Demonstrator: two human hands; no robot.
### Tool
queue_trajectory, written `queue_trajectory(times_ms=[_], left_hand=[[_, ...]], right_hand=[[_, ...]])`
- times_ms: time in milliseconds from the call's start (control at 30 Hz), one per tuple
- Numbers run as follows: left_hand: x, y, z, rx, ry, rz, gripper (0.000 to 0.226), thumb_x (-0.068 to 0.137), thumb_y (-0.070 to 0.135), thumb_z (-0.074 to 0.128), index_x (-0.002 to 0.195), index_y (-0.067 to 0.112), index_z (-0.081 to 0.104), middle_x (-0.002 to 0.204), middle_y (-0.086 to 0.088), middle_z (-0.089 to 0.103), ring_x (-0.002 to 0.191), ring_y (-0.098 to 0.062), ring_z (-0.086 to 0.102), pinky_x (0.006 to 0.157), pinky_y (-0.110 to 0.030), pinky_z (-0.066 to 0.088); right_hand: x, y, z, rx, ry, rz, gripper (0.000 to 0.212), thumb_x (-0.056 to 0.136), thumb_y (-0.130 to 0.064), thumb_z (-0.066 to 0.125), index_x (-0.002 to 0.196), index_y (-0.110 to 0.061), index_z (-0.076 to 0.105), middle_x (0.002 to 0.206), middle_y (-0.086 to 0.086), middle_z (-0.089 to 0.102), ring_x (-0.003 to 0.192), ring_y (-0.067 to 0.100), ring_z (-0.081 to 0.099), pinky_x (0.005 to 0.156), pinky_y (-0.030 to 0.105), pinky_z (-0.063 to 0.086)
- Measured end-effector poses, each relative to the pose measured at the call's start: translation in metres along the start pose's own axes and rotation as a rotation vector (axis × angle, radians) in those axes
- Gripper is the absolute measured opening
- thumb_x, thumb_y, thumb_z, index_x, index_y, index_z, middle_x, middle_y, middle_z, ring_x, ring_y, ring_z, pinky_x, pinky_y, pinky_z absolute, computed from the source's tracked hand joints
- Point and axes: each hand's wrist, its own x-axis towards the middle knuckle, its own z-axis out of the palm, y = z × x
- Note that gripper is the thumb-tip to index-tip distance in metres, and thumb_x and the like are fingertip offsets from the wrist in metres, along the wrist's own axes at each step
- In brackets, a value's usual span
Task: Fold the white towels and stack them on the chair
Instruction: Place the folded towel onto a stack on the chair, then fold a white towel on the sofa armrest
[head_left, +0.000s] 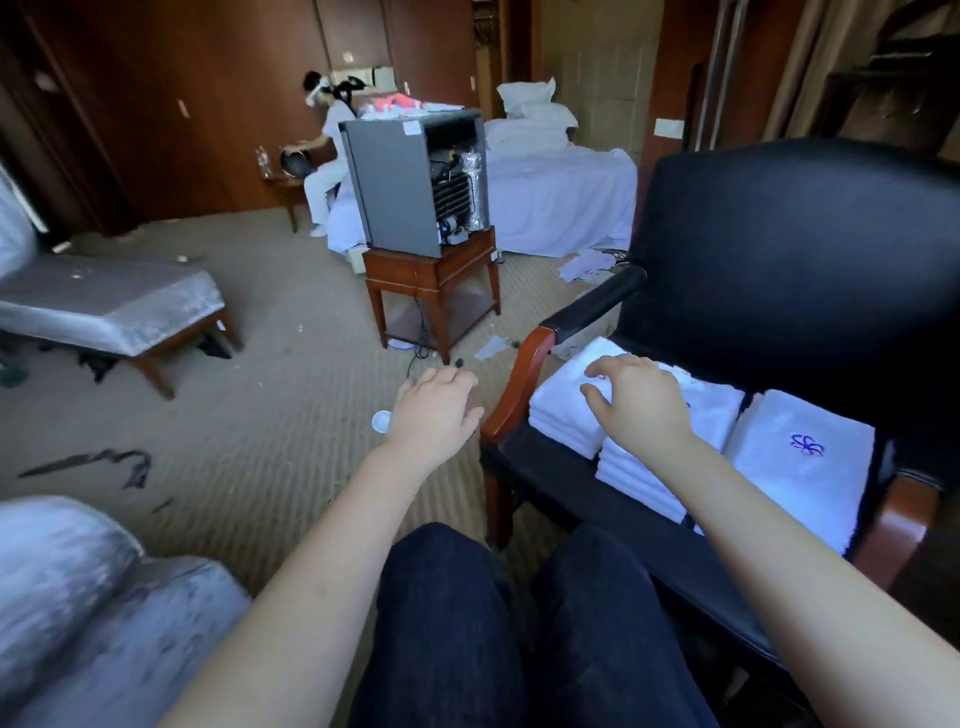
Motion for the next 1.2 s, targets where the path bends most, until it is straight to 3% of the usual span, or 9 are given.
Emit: queue_trajectory(times_ms=[167,533,667,900,1200], left_hand=[[-0.035,-0.043,-0.027,0.068,0.015,-0.133,0.041,0.098,0.038,0.048,0.135,0.020,0.048,0.134,-0.001,0.052,0.127,-0.022,0.041,0.100,-0.036,0.033],[-0.141,-0.144,-0.079,0.234,0.056,-0.493,0.040,0.097,0.039,0.049,0.133,0.022,0.049,0.135,0.001,0.050,0.124,-0.022,0.043,0.095,-0.037,0.035],[-0.185,-0.170,-0.092,0.266,0.068,-0.618,0.039,0.096,0.037,0.051,0.131,0.021,0.050,0.132,0.000,0.053,0.122,-0.024,0.044,0.096,-0.037,0.036],[-0.260,-0.194,-0.108,0.328,0.030,-0.841,0.042,0.099,0.038,0.047,0.136,0.019,0.046,0.138,-0.003,0.049,0.128,-0.025,0.042,0.102,-0.038,0.033],[-0.365,-0.203,-0.137,0.429,0.052,-1.150,0.041,0.098,0.037,0.049,0.135,0.019,0.048,0.135,-0.003,0.053,0.125,-0.026,0.046,0.099,-0.039,0.038]], right_hand=[[0.005,-0.063,0.010,0.078,0.027,-0.194,0.025,0.092,-0.029,0.057,0.111,-0.016,0.067,0.103,0.007,0.067,0.101,0.030,0.058,0.078,0.038,0.044],[0.002,-0.224,0.037,0.278,-0.081,-0.590,0.022,0.092,-0.029,0.057,0.109,-0.020,0.066,0.104,0.003,0.066,0.107,0.028,0.056,0.089,0.038,0.038],[-0.006,-0.276,0.042,0.300,-0.119,-0.740,0.025,0.096,-0.032,0.052,0.115,-0.022,0.063,0.113,0.001,0.064,0.110,0.024,0.054,0.089,0.034,0.037],[-0.035,-0.352,0.054,0.392,-0.169,-0.934,0.024,0.096,-0.033,0.051,0.114,-0.023,0.063,0.114,-0.001,0.063,0.108,0.023,0.053,0.091,0.036,0.037],[-0.083,-0.451,0.057,0.473,-0.278,-1.226,0.028,0.098,-0.035,0.049,0.121,-0.023,0.060,0.124,-0.003,0.060,0.116,0.021,0.051,0.098,0.038,0.036]])
